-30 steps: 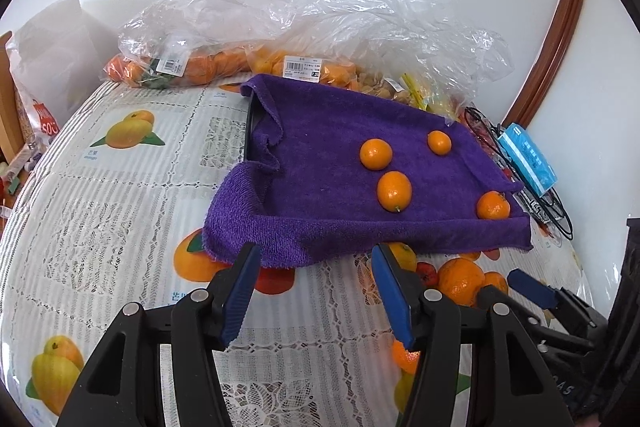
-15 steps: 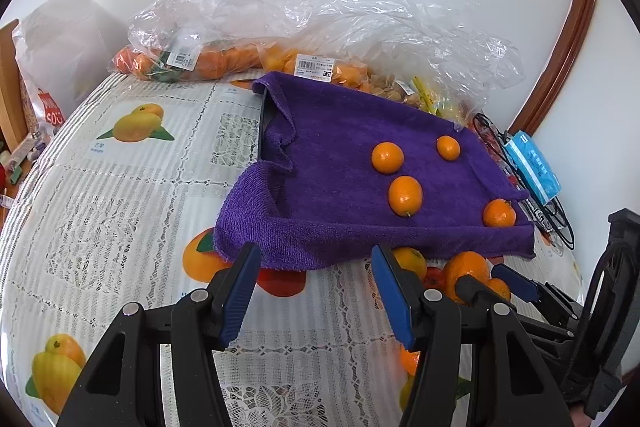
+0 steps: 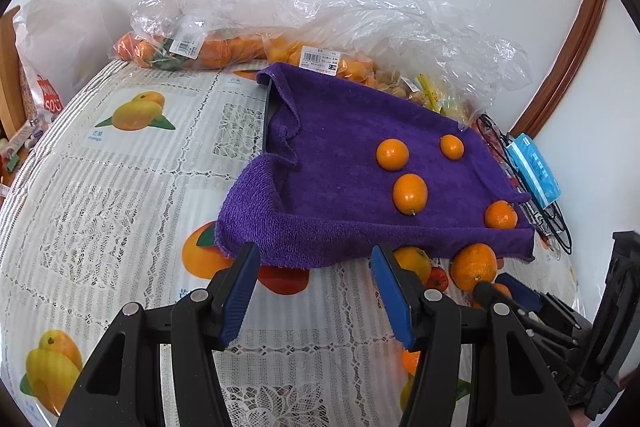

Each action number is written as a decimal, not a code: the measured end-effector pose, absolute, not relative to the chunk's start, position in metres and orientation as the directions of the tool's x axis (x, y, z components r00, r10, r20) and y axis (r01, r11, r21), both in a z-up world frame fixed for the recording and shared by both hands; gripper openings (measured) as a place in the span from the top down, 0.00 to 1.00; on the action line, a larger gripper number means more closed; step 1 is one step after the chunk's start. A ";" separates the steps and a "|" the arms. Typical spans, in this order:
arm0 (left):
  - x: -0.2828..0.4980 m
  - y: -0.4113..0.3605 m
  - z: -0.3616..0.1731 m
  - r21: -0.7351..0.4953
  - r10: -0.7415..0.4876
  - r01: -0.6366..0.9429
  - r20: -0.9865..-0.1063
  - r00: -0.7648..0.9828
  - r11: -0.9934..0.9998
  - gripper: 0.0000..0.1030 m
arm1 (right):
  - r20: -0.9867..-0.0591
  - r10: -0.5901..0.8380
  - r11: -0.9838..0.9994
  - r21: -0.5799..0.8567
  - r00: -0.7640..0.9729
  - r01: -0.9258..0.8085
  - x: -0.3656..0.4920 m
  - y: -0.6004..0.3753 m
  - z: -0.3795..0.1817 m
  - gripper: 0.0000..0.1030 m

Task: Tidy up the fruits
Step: 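Close the right gripper on a large mandarin and lift it, then close the left gripper on an orange while the right gripper holds the mandarin, then carry the held mandarin and orange up over the purple towel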

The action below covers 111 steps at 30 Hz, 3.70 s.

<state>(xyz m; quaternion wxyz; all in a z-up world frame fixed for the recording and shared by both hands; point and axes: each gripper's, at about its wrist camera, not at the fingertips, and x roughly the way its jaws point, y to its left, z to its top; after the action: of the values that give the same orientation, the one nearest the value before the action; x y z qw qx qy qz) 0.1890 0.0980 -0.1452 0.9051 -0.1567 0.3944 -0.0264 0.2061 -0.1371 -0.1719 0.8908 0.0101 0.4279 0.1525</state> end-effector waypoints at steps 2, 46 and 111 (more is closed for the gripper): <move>0.189 0.097 -0.146 -0.300 -0.170 -0.074 -0.708 0.686 0.951 0.46 | -0.779 0.265 0.958 0.148 0.568 -0.245 0.207 -0.140 -0.182 0.48; 0.164 0.028 -0.160 -0.352 -0.396 0.194 -0.711 0.581 0.916 0.46 | -0.765 0.209 0.978 0.150 0.609 -0.146 0.184 -0.203 -0.183 0.59; 0.169 0.046 -0.114 -0.149 -0.102 -0.001 -0.685 0.721 0.989 0.60 | -0.707 0.200 0.975 0.072 0.678 -0.212 0.189 -0.189 -0.125 0.59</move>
<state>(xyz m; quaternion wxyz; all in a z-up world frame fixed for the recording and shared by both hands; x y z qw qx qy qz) 0.1686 0.0456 -0.1143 0.9251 -0.0695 0.3722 -0.0272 0.1888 -0.1888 -0.1254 0.9160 -0.0077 0.3851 0.1122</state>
